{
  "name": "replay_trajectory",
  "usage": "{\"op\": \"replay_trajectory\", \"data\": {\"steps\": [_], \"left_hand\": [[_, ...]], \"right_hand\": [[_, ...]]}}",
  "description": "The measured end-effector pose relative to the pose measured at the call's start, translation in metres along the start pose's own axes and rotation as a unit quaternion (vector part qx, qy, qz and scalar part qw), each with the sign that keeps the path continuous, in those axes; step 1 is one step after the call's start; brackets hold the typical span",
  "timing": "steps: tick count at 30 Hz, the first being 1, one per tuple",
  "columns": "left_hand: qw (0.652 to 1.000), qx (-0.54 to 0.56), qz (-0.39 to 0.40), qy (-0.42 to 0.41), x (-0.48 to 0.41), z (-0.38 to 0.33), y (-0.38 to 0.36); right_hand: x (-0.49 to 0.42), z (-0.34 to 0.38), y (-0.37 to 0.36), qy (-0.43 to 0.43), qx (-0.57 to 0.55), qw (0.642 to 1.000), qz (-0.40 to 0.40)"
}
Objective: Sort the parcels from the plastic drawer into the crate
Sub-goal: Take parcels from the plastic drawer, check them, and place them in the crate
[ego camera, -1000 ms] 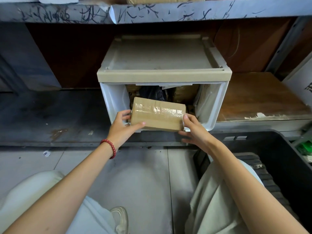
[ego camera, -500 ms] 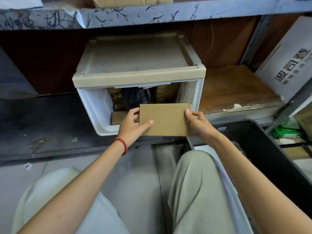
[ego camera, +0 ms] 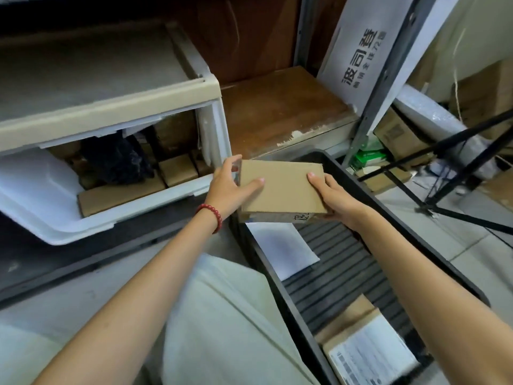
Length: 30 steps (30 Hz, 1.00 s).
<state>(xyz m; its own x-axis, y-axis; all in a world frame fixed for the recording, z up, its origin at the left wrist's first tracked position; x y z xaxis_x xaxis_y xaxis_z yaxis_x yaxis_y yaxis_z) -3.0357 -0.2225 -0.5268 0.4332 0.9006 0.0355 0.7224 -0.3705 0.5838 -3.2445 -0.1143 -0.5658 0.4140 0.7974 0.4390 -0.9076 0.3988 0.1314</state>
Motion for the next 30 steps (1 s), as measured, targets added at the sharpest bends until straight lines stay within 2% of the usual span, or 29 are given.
{"op": "replay_trajectory", "data": {"steps": [3, 8, 10, 13, 15, 21, 25, 30], "left_hand": [[0.998, -0.038, 0.038, -0.014, 0.007, -0.007, -0.04], [0.986, -0.134, 0.092, -0.036, 0.023, 0.009, -0.096], [0.97, -0.209, 0.11, -0.053, 0.027, 0.014, -0.108], [0.927, -0.339, 0.111, -0.114, 0.031, 0.013, -0.112], [0.907, -0.384, 0.108, -0.138, 0.031, 0.013, -0.111], [0.909, -0.385, 0.111, -0.112, 0.028, 0.024, -0.107], [0.909, -0.388, 0.114, -0.105, 0.028, 0.025, -0.109], [0.908, -0.389, 0.106, -0.112, 0.026, 0.023, -0.108]], "right_hand": [[0.007, -0.024, 0.037, -0.009, 0.053, 0.999, -0.002], [0.017, -0.08, 0.085, -0.083, 0.085, 0.993, -0.014], [0.021, -0.099, 0.095, -0.105, 0.1, 0.989, -0.01], [0.019, -0.125, 0.103, -0.121, 0.146, 0.982, 0.015], [0.015, -0.14, 0.101, -0.136, 0.18, 0.973, 0.04], [0.004, -0.171, 0.066, -0.173, 0.28, 0.938, 0.106], [-0.001, -0.195, 0.052, -0.186, 0.306, 0.929, 0.096], [0.004, -0.214, 0.052, -0.188, 0.388, 0.898, 0.092]]}}
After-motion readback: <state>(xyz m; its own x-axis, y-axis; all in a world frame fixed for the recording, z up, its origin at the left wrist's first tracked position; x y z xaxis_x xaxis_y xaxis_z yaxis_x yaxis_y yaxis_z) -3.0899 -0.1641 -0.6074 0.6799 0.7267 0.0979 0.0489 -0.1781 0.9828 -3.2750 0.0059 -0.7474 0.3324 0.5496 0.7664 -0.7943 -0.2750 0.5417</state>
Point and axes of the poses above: each hand's wrist, its own x-axis away from the middle knuckle, its own y-axis out of the back of the hand, z = x × y, the point moved 5 cm from there along -x, towards the middle knuckle, and after that the axes turned 9 degrees about -x, right-handed, at the moved point
